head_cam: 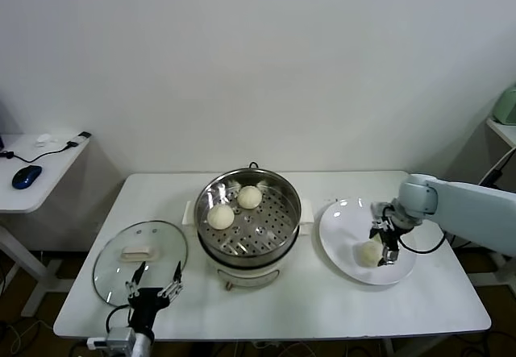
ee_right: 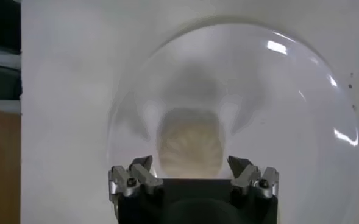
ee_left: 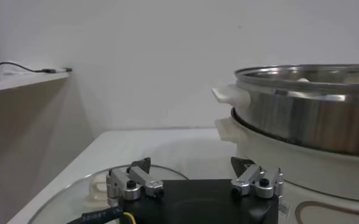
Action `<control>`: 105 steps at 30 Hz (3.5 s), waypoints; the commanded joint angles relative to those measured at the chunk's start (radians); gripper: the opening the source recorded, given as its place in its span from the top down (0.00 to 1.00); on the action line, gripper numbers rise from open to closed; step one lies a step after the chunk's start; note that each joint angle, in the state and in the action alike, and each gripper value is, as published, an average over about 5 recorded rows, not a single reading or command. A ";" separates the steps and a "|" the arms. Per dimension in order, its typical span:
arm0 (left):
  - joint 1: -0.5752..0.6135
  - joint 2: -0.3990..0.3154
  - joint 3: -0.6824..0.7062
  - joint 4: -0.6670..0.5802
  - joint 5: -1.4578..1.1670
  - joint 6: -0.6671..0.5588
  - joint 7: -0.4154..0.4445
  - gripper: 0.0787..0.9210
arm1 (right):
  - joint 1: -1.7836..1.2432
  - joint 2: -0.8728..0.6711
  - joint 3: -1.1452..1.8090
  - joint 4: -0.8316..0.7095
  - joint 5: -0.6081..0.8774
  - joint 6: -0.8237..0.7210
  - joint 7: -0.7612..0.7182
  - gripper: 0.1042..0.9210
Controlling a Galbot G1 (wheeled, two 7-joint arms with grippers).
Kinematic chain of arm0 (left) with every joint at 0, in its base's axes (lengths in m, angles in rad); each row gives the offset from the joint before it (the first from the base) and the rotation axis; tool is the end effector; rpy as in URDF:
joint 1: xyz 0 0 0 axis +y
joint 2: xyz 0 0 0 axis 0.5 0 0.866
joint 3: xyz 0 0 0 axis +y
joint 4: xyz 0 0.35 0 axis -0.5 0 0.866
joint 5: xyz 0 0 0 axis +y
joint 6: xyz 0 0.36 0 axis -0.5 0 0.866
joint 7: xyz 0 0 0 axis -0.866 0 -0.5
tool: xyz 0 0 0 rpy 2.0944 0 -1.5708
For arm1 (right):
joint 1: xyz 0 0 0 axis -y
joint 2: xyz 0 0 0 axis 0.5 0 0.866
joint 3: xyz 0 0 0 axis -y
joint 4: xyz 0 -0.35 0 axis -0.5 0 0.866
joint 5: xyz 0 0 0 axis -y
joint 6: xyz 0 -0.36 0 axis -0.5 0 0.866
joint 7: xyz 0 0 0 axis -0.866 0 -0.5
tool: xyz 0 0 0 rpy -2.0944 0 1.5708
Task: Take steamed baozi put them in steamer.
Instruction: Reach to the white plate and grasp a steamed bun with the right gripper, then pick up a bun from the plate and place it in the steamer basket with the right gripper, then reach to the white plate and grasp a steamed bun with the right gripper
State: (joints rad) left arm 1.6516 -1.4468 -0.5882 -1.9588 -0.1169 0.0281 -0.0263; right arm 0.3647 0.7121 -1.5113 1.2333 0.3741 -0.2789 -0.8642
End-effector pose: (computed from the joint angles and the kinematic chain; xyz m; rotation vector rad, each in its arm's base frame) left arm 0.1546 0.0478 -0.3614 0.0534 -2.9014 -0.0387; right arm 0.5057 -0.1567 -0.2350 1.2097 -1.3159 1.2188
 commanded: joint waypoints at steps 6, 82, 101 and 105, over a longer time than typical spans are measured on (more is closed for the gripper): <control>0.000 0.001 0.000 -0.004 0.000 0.000 -0.001 0.12 | -0.051 0.013 0.049 -0.013 -0.035 -0.008 0.013 0.21; 0.019 -0.002 0.003 -0.019 0.017 -0.009 0.000 0.12 | 0.465 0.588 -0.043 0.060 -0.163 0.868 -0.192 0.12; 0.001 0.007 0.011 -0.011 0.011 -0.014 0.005 0.12 | 0.489 -0.053 -0.337 -0.085 0.137 0.302 -0.260 0.12; -0.002 0.003 0.008 -0.012 0.010 -0.010 0.008 0.12 | 0.271 -0.086 -0.173 -0.144 0.072 0.241 -0.222 0.12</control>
State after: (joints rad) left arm 1.6548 -1.4438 -0.5796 -1.9728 -0.1043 0.0163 -0.0182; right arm 0.8865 0.8767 -1.7783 1.1677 0.4312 0.2234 -1.1156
